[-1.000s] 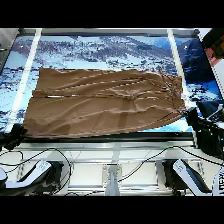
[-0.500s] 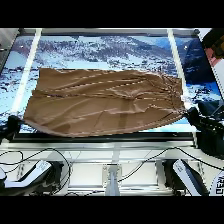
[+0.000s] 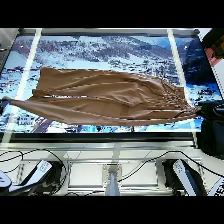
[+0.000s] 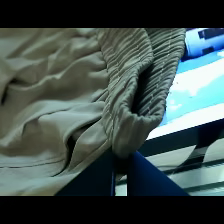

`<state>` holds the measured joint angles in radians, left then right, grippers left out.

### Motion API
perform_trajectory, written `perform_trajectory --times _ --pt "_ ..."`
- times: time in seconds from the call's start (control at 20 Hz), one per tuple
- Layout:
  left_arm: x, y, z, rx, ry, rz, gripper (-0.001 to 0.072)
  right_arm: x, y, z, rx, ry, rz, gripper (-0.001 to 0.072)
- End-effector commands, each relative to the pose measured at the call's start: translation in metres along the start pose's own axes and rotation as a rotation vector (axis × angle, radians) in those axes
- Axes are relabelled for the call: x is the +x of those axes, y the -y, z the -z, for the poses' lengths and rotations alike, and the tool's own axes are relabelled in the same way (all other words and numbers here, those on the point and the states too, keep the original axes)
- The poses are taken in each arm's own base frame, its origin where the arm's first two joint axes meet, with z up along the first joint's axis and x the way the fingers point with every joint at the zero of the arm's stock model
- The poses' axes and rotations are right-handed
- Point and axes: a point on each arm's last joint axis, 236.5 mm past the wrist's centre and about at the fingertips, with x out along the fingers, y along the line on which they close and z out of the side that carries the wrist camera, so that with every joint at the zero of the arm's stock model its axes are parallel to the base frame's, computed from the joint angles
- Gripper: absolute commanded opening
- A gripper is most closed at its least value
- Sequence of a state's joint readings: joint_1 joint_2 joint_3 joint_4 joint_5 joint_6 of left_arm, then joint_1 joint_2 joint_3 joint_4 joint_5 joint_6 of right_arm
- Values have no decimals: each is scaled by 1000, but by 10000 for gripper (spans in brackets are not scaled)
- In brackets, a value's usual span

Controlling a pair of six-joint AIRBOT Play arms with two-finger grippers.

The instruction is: Fold the clothes and pants, and hang the long-sleeved shirts on hangers.

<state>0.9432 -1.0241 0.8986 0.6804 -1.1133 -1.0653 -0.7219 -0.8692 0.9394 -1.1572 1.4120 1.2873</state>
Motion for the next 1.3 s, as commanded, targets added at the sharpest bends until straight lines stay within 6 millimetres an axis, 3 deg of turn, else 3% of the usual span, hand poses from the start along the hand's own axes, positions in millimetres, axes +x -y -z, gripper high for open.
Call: perform_trajectory --times 0.0,0.15,0.25,0.35,0.5,0.6,0.7,0.9,1.1,1.25 --pt "8 24 -32 95 83 -88 10 -20 -16 -42 -51 146 33 30" --pt "19 50 -76 122 289 -94 10 -21 -40 -97 -35 366 14 30" --pt "32 63 -96 150 391 -94 10 -11 -57 -121 13 438 -24 30" --pt "58 69 -95 142 402 -87 10 16 -71 -133 39 431 -55 30" --pt "106 64 -80 87 363 -90 10 75 -83 -142 103 379 -80 30" --pt "128 56 -75 9 361 -98 10 105 -80 -149 208 366 -88 31" --pt "141 51 -75 -75 377 -91 11 121 -73 -157 322 379 -100 31" --pt "156 69 -95 -90 423 -57 11 110 -73 -194 449 540 -165 31" --pt "185 82 -92 -73 398 -41 12 101 -96 -218 445 669 -238 31" --pt "181 86 -110 -134 492 -26 12 102 -99 -231 485 736 -273 31"
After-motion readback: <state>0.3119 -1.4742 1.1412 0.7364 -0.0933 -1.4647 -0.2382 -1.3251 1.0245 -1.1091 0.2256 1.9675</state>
